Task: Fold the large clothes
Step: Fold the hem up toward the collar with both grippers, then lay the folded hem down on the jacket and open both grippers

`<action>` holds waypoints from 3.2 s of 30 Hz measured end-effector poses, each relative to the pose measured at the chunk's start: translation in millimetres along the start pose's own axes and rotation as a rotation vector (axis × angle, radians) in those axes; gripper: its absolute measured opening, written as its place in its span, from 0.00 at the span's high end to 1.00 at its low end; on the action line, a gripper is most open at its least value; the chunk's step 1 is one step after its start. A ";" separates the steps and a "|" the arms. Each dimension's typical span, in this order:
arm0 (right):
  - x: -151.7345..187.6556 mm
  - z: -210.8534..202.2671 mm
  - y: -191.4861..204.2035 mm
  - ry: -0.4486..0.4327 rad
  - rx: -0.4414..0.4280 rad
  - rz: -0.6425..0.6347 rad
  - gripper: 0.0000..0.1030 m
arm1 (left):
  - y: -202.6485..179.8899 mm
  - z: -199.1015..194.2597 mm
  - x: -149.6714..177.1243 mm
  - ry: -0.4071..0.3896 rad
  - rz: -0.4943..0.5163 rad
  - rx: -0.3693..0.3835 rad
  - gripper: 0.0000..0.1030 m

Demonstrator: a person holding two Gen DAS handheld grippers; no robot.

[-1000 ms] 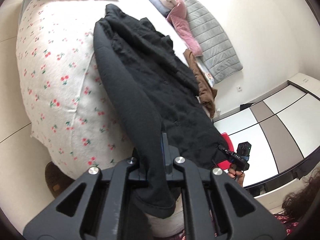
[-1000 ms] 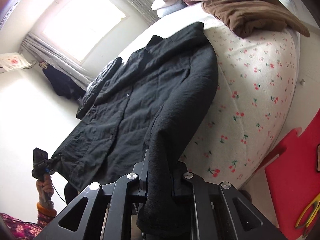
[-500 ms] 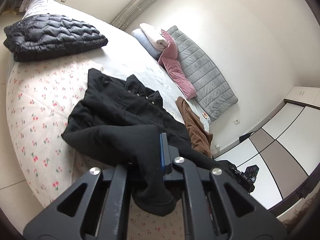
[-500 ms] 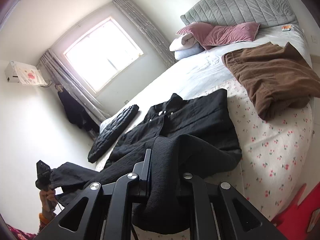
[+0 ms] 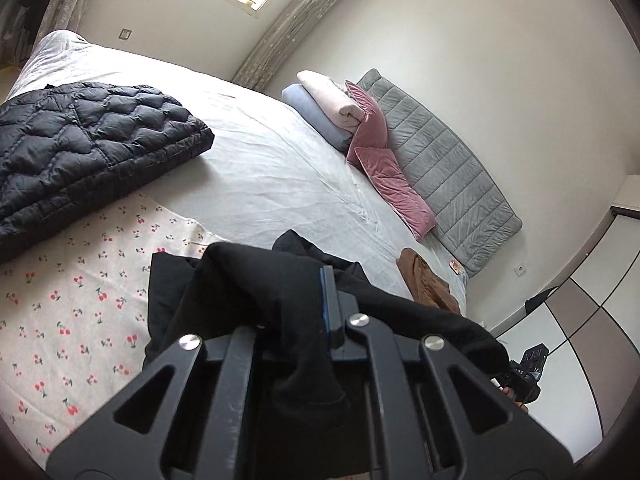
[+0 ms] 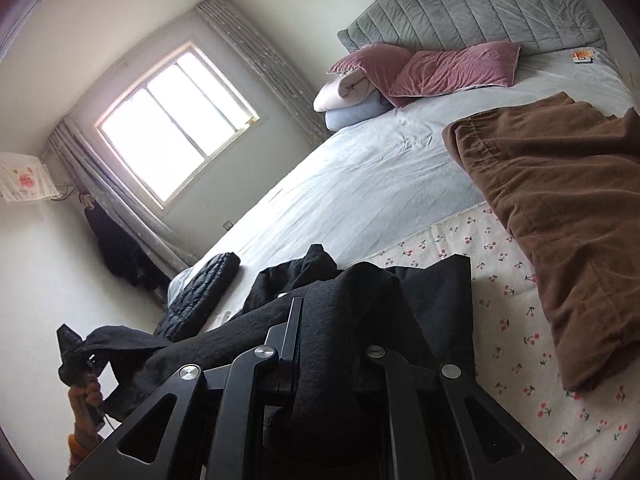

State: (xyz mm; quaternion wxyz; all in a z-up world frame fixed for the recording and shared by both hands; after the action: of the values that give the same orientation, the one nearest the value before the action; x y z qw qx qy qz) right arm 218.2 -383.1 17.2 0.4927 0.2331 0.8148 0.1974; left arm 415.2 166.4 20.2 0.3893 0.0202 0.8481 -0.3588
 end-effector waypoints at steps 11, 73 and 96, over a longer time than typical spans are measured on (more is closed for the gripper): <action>7.6 150.6 -86.6 0.130 0.098 0.124 0.86 | 102.3 152.2 27.5 0.107 -0.071 -0.176 0.90; -93.9 240.8 -151.3 0.000 0.776 -0.206 0.64 | 131.1 246.8 -49.4 0.052 0.361 -0.784 0.47; -67.4 251.4 -177.4 0.185 0.719 -0.092 0.16 | 228.9 222.2 -41.8 0.257 0.178 -0.878 0.23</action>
State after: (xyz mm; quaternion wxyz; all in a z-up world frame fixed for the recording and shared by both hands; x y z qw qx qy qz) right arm 437.7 -543.0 -142.4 0.3122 0.3353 0.8828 -0.1034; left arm 659.6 207.7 -184.9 0.2820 -0.0296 0.9560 0.0745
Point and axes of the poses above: each gripper's, at about its wrist camera, not at the fingertips, and z roughly the way its jaws point, y to its left, x to its underside, the point moved 10 cm from there along z, roughly the way its jaws point, and after that the axes turned 2 degrees about z, right-handed, at the moved point
